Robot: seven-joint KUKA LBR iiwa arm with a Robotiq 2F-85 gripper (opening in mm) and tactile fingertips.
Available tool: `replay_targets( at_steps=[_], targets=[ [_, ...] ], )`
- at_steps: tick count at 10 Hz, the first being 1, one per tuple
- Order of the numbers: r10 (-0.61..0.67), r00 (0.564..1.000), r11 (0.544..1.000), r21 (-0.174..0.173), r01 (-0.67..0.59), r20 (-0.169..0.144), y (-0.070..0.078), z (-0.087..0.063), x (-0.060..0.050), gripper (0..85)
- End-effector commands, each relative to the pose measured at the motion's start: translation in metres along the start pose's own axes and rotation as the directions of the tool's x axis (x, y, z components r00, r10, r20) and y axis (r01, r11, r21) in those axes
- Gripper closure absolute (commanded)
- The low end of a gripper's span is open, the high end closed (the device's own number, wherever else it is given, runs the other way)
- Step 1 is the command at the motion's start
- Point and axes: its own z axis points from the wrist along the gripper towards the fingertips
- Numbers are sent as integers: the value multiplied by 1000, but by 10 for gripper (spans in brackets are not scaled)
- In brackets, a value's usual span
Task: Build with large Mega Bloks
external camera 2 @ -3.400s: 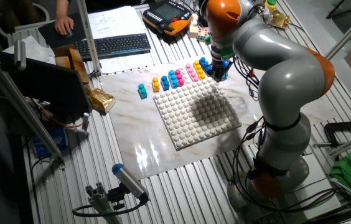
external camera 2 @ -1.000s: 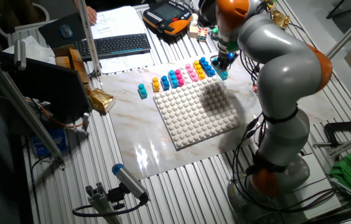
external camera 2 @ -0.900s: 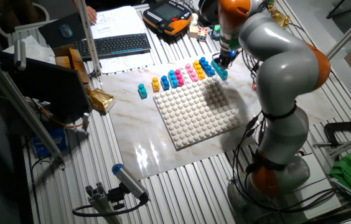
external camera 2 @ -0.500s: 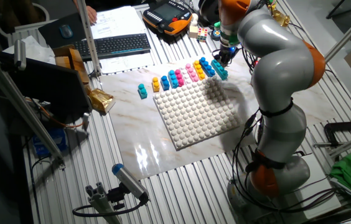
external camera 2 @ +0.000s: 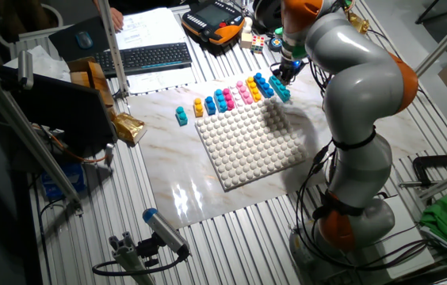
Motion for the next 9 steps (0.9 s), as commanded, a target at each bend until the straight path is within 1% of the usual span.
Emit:
replay_targets(
  at_steps=[1, 3, 4, 5, 6, 7, 8, 9],
  targets=[
    [-16, 1000, 1000, -6, 16, -2, -4, 2, -7, 843],
    [-41, 999, 999, -21, 41, -12, -16, 3, -24, 843],
    [-46, 999, 999, -23, 46, -5, -20, 7, -32, 837],
    [-47, 999, 999, -20, 47, 10, -21, 13, -38, 790],
    [-50, 998, 999, -8, 50, 27, -20, 20, -44, 700],
    [-52, 998, 999, -4, 53, 45, -20, 28, -49, 637],
    [-57, 997, 998, -3, 57, 57, -21, 36, -52, 590],
    [-62, 995, 998, 9, 61, 72, -22, 41, -54, 537]
  ],
)
